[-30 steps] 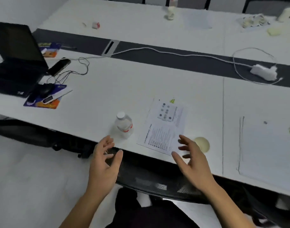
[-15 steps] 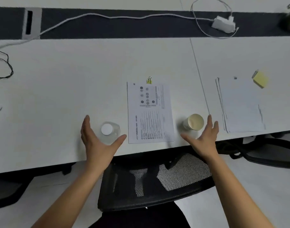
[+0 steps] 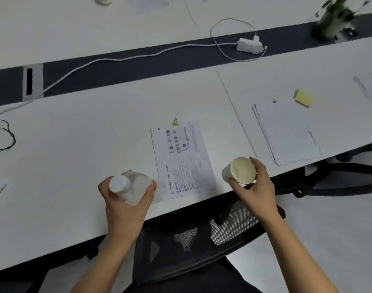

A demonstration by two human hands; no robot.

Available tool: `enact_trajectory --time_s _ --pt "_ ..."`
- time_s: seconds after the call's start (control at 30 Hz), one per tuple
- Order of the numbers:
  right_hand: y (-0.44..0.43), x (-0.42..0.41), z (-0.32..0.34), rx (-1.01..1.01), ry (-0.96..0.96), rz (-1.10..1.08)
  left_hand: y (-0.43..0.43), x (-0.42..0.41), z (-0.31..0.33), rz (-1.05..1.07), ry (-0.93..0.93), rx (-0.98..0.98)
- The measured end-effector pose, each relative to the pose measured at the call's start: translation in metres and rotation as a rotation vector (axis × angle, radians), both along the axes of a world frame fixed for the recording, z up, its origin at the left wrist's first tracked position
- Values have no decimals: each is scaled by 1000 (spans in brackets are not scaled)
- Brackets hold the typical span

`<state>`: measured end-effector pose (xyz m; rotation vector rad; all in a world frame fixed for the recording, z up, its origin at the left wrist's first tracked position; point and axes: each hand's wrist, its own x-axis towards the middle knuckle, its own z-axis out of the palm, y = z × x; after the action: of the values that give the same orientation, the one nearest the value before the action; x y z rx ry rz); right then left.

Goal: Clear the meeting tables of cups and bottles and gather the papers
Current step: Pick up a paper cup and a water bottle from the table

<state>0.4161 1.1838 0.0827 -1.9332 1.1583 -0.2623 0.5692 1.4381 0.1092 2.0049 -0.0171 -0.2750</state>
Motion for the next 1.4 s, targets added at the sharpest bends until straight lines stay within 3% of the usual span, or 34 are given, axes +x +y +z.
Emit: enact_trajectory --time_s 0.13,0.33,0.47,0.67,0.97,1.2,1.4 --pt "33 -77 32 -21 -70 -155 -13 -15 20 -129 3 -102" --pt "71 -196 60 -96 -100 -558 -63 -59 29 -417 -10 -103" --pt "64 -268 66 -117 -163 -781 -119 -114 53 -564 -12 -184" --pt "31 -384 55 -114 -241 -951 -202 -234 60 -782 -51 -223" --pt "-65 -571 47 -90 -296 -1095 -341 -434 57 -1037 -138 -205" --pt "-163 -654 33 -57 -293 -1108 -451 -512 53 -1029 -63 -235" --pt "-311 -721 13 -88 -228 -1086 -603 -582 20 -1054 -33 -206"
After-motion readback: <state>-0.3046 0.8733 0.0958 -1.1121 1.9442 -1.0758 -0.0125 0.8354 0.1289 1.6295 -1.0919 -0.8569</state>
